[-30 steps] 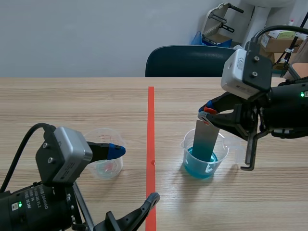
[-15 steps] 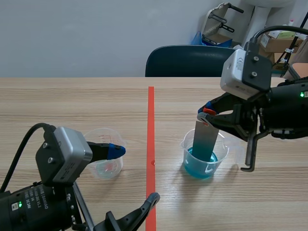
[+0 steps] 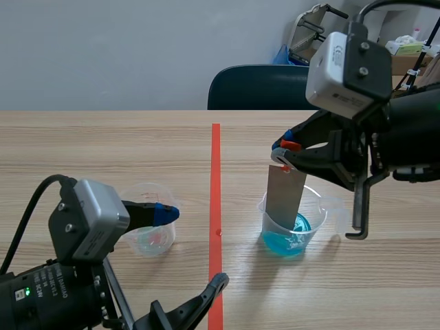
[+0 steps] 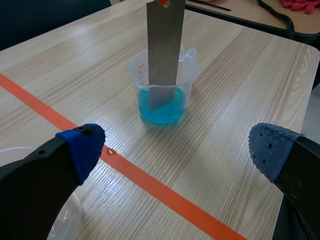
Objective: Do the redox reaction experiment
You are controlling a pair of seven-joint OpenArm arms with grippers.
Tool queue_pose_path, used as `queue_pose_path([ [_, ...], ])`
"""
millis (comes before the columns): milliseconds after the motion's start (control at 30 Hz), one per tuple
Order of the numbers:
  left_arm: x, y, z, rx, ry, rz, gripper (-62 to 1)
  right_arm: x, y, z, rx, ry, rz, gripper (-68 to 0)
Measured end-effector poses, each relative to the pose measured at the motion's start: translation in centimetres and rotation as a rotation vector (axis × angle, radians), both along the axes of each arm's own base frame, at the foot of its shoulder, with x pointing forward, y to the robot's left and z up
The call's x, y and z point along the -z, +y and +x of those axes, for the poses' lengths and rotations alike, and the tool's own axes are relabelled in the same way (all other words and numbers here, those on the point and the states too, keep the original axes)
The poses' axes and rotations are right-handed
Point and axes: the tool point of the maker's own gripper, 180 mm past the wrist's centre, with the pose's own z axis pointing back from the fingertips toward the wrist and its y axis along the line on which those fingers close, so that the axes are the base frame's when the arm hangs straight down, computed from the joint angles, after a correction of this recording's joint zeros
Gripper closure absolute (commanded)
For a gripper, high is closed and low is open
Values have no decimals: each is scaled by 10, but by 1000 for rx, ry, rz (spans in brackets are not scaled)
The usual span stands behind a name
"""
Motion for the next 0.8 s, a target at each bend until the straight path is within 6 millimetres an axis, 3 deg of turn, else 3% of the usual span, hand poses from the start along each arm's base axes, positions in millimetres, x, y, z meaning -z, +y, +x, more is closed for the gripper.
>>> queue_pose_path([
  [800, 0, 0, 0, 0, -2, -2, -617, -75, 3, -5, 53, -133, -89, -6],
])
